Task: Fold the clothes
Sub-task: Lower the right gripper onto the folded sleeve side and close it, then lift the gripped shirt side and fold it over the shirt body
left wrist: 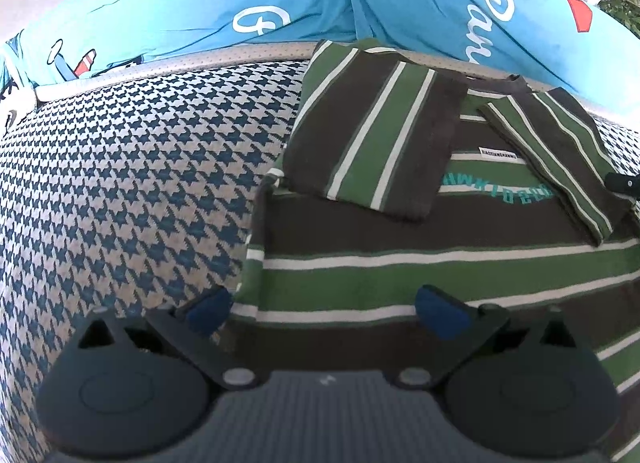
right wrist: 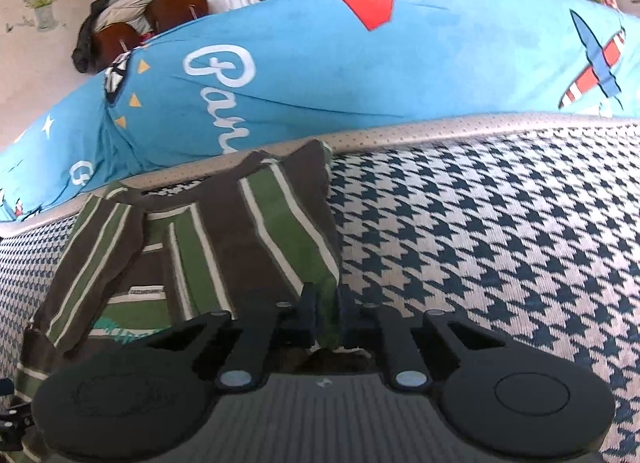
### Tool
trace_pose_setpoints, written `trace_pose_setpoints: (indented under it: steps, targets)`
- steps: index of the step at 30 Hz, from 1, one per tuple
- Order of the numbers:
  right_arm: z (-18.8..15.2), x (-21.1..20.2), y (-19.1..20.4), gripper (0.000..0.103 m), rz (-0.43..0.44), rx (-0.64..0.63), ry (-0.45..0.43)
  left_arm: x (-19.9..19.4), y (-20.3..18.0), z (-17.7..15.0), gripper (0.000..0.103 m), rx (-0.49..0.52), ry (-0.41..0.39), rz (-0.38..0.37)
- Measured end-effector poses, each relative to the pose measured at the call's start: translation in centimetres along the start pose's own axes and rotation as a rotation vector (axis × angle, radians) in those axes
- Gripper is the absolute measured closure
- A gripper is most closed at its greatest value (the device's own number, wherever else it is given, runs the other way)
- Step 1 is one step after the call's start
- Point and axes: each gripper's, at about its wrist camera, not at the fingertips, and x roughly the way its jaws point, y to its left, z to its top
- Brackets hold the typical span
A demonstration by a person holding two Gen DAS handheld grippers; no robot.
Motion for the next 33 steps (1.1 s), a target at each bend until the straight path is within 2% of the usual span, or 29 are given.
trace_pose_setpoints:
  steps: [3,7,8,11,21,23,27,33]
  targets:
    - [-0.1,0.2,-0.3,0.087,0.002,0.017,0.003,0.0,0.2,0.0,0.0,-0.005,0.002,-0.001]
    - [-0.2,0.2,0.1,0.086,-0.002,0.008,-0.002,0.1,0.3,0.0,0.0,0.025,-0.001,-0.065]
    - [-0.2,0.1,0.2,0.089,-0.003,0.013,-0.005,0.1,0.3,0.0,0.0,0.027,0.002,-0.067]
    - [-0.1,-0.1,0.6,0.092,-0.002,0.024,-0.02,0.0,0.3,0.2,0.0,0.039,0.004,-0.071]
    - [0.5,-2.2,3.6,0.093,0.032,-0.009,-0.095,-2.1,2.5,2.6,0.0,0.081,-0.066,-0.05]
    - [0.5,-2.7,4.4,0.093,0.045,-0.011,-0.109,-2.7,3.3,3.1,0.0,0.045,-0.177,0.016]
    - [0.5,-3.5,6.6,0.093,0.073,-0.02,-0.141,-3.6,5.4,3.9,0.0,-0.004,-0.216,0.038]
    - [0.4,-4.6,11.9,0.093,0.126,-0.099,-0.202,-4.0,7.6,3.6,0.0,-0.063,-0.229,0.018]
